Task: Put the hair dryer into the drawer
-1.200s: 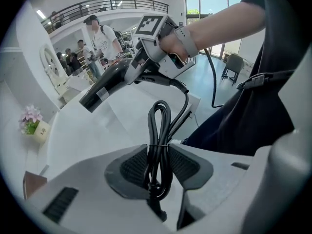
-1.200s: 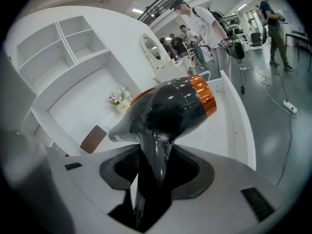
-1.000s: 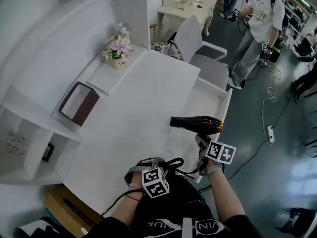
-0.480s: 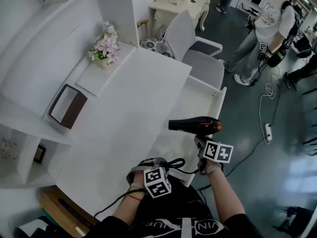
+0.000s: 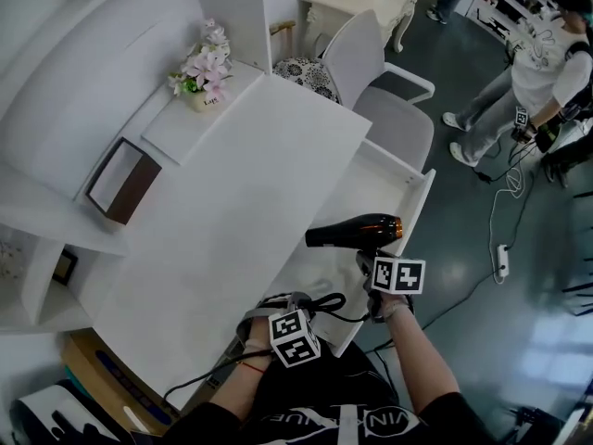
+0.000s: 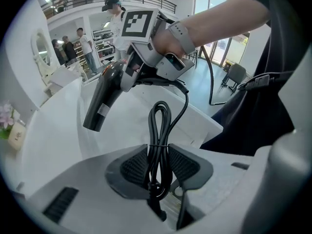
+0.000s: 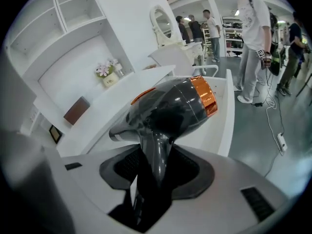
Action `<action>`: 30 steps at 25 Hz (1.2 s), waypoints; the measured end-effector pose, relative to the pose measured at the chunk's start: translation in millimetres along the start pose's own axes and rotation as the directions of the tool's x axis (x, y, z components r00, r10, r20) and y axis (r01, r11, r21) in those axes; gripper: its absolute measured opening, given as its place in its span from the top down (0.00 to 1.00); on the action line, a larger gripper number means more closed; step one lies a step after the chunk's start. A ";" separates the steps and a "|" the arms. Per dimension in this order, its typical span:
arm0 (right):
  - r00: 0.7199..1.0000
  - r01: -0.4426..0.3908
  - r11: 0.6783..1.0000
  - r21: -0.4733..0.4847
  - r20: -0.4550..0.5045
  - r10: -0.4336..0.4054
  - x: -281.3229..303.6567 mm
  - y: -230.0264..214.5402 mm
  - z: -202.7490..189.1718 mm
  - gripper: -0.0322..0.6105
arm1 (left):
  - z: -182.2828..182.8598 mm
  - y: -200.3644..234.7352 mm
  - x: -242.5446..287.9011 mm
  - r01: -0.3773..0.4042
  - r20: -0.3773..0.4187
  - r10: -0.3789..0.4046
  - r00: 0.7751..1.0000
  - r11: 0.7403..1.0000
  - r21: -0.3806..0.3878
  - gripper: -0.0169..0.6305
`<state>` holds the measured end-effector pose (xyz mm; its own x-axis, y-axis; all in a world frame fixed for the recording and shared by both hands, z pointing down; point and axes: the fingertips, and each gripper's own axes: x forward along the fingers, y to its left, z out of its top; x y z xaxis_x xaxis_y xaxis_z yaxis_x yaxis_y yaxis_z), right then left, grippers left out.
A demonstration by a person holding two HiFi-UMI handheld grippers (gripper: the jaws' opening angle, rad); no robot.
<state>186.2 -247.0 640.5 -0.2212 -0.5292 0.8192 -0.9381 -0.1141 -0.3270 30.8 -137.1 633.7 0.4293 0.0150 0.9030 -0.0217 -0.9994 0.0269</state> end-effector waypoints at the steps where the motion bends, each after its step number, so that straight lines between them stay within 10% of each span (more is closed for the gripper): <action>1: 1.000 -0.004 1.000 -0.015 -0.019 0.004 4.2 -0.4 1.2 0.68 | 0.6 0.9 2.6 0.001 -0.003 -0.001 1.000 1.000 -0.012 0.76; 15: 0.974 -0.087 0.972 -0.220 -0.222 0.037 67.0 16.3 21.2 0.68 | 0.5 32.9 21.4 -0.055 -0.030 0.051 0.998 0.987 -0.148 0.76; 30: 0.943 -0.199 0.952 -0.233 -0.309 0.122 111.1 27.9 18.8 0.67 | 2.0 41.6 33.8 -0.049 -0.048 0.038 0.998 0.963 -0.264 0.76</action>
<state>140.5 -324.8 713.5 -0.4051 -0.2533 0.8785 -0.9110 0.1930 -0.3644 46.2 -178.2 664.5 0.3845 -0.0211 0.9229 -0.2805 -0.9551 0.0950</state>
